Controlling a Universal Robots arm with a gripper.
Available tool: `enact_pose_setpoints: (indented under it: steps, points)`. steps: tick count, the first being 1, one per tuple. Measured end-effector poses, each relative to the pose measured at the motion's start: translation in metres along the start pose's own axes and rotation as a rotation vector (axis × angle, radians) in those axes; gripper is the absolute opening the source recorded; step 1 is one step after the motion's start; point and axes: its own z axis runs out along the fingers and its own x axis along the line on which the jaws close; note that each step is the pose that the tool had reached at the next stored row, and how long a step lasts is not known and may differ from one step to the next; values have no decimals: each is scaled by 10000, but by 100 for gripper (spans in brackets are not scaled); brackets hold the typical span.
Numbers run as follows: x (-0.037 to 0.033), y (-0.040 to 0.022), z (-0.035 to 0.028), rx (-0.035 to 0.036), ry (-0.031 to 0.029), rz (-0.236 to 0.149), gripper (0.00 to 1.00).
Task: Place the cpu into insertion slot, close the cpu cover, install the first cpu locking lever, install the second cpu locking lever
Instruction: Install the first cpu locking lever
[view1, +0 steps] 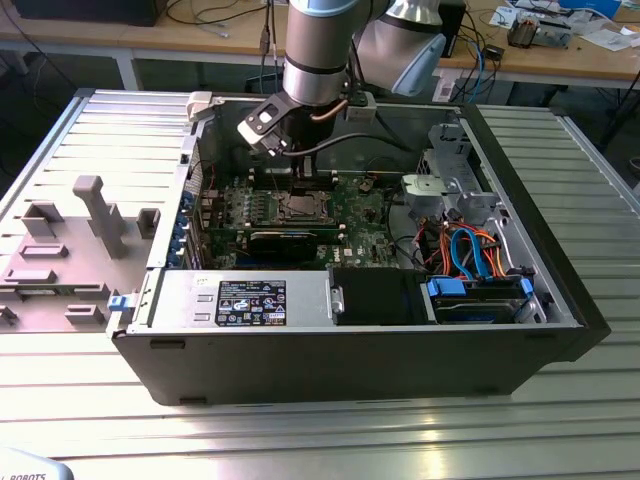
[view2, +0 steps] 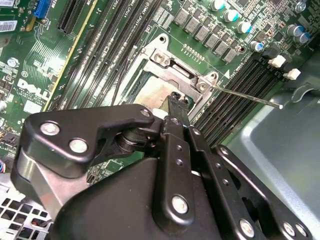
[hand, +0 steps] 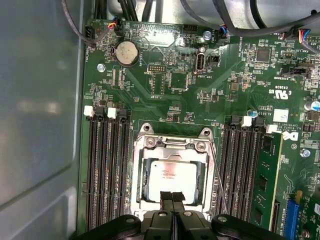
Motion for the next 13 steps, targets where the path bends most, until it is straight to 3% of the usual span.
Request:
enact_pose_setpoints:
  steps: [13]
  points:
    - [0,0,0,14,-41,-612,11]
